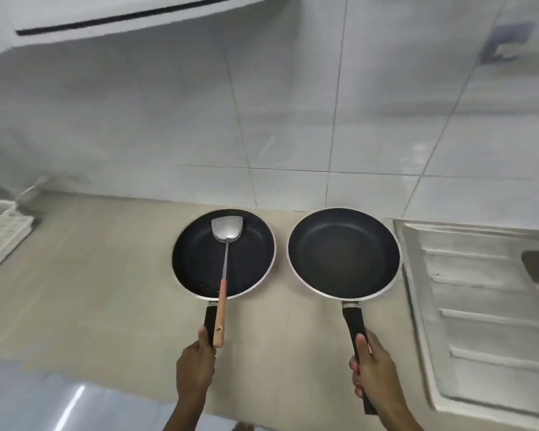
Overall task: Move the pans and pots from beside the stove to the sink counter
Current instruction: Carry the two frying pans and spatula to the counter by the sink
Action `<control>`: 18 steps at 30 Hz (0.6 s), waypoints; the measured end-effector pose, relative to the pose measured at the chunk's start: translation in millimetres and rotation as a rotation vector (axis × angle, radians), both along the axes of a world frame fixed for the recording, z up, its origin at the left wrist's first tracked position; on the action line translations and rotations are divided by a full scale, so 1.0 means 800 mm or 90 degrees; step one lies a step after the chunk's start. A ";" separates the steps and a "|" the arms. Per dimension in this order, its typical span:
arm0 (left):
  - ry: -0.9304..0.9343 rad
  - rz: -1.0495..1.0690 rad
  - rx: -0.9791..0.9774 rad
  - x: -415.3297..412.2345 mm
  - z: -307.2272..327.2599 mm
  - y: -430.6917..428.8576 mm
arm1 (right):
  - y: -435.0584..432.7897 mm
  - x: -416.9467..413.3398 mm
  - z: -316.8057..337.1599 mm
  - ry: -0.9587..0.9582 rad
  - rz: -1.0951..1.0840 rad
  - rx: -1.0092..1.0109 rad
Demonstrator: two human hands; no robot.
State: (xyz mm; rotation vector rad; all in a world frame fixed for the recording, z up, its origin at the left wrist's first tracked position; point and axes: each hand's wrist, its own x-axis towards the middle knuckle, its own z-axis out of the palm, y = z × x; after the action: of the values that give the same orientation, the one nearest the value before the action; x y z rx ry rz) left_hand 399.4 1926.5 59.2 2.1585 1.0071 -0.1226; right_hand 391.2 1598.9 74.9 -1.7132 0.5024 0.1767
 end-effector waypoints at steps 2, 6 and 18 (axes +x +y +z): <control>0.004 -0.047 -0.004 0.023 -0.004 0.041 | 0.046 -0.002 -0.006 0.000 -0.041 0.011; 0.013 -0.101 -0.005 0.054 -0.007 0.101 | 0.113 -0.001 -0.014 0.027 -0.104 0.034; 0.040 -0.151 -0.022 0.094 -0.027 0.170 | 0.189 0.022 -0.039 0.043 -0.140 0.028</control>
State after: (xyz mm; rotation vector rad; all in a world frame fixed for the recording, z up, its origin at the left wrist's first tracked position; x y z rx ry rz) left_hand 474.6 2062.2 37.7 2.2478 0.7744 -0.3203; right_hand 408.8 1750.0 44.0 -1.6003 0.7272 0.0863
